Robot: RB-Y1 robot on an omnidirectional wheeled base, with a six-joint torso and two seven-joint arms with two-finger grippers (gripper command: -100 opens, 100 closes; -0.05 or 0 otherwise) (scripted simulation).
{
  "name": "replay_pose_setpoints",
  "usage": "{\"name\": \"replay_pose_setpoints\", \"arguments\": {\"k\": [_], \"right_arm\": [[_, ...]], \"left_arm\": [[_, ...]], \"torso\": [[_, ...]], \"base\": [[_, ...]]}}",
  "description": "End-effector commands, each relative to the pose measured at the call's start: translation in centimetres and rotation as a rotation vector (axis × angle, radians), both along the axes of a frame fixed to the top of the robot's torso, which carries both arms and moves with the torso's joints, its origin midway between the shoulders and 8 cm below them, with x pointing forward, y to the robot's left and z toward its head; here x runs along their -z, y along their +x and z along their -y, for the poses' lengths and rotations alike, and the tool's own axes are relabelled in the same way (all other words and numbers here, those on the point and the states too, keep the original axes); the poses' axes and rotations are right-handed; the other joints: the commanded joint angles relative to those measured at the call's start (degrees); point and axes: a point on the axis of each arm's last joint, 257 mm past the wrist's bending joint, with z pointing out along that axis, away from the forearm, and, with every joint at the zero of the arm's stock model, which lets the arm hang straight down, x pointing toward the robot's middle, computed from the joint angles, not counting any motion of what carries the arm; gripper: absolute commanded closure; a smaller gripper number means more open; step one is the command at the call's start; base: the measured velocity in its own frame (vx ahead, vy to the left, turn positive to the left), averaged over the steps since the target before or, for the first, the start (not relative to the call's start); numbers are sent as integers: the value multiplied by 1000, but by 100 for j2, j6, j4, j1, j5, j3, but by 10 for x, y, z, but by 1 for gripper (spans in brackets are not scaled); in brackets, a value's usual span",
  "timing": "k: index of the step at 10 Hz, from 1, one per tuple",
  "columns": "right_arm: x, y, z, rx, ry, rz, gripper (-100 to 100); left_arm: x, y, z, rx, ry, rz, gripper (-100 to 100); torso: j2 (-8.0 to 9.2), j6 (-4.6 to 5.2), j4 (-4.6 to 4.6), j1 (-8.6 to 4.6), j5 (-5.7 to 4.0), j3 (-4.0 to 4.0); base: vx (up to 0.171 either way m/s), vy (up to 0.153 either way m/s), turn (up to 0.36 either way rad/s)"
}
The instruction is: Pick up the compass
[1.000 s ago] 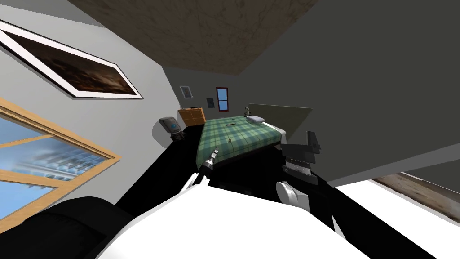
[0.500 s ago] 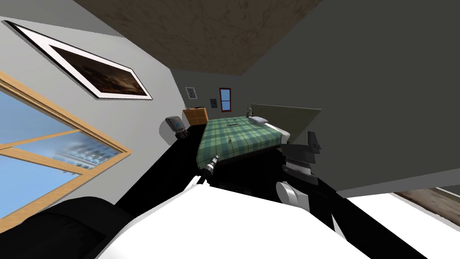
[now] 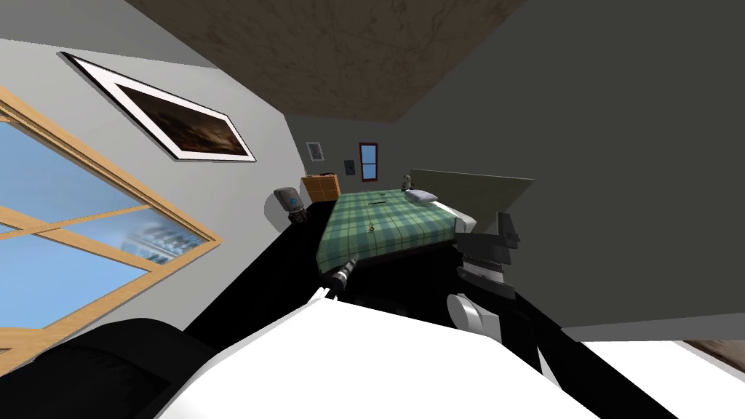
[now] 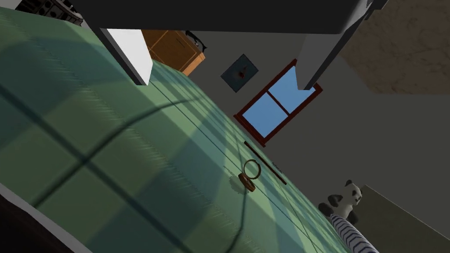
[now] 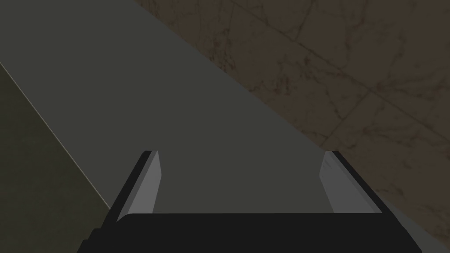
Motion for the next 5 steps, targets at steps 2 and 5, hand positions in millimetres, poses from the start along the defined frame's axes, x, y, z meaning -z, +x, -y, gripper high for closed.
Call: {"name": "replay_pose_setpoints", "arguments": {"k": [2,5], "right_arm": [[0,0,0,0,0,0,0],[0,0,0,0,0,0,0]], "left_arm": [[48,-28,-10,24,110,-133,-100],[92,-57,-32,49,247,-265,-100]], "torso": [[-14,-1,-3,-13,-3,-8],[-60,1,-12,-18,-4,-34]], "base": [[156,-148,128],[233,-164,57]]}}
